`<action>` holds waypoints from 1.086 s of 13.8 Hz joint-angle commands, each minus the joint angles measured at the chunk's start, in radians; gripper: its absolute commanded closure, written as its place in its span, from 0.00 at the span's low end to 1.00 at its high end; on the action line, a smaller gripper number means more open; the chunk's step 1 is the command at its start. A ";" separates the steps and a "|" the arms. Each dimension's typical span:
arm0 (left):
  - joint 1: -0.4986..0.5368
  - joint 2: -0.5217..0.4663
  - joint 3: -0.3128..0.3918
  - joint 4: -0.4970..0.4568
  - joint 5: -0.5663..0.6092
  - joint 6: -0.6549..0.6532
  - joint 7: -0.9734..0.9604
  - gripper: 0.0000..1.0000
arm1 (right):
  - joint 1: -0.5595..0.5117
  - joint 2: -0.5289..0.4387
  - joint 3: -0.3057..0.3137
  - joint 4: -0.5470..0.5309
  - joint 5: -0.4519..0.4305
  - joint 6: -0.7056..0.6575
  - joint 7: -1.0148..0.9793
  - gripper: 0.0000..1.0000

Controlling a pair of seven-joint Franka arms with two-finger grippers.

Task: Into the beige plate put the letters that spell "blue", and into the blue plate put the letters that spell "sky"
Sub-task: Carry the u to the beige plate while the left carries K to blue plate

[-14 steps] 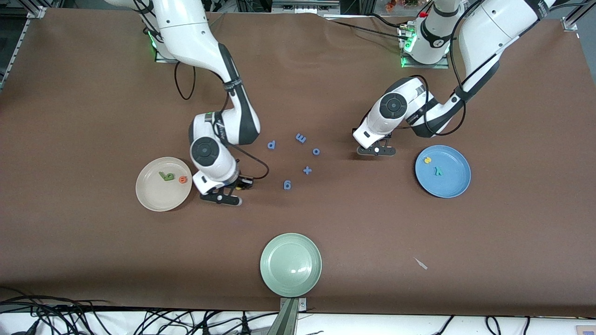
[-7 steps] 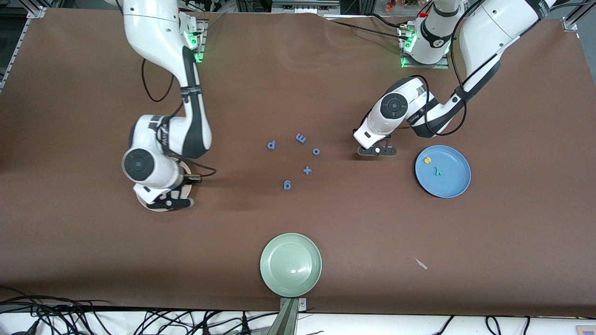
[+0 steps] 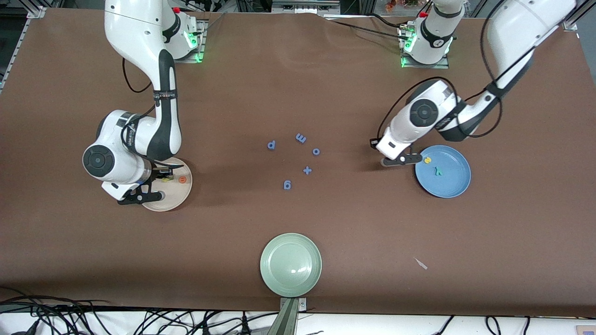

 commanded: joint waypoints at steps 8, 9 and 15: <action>0.337 -0.048 -0.077 0.013 0.063 -0.114 0.025 1.00 | -0.018 -0.021 -0.017 0.165 0.009 -0.125 0.092 0.00; 0.345 -0.048 -0.054 0.013 0.075 -0.114 0.029 1.00 | -0.002 -0.024 -0.023 0.166 0.009 -0.126 0.110 0.00; 0.345 -0.036 0.056 0.015 0.129 -0.106 -0.007 0.91 | 0.047 -0.018 -0.079 0.261 -0.086 -0.126 0.149 0.00</action>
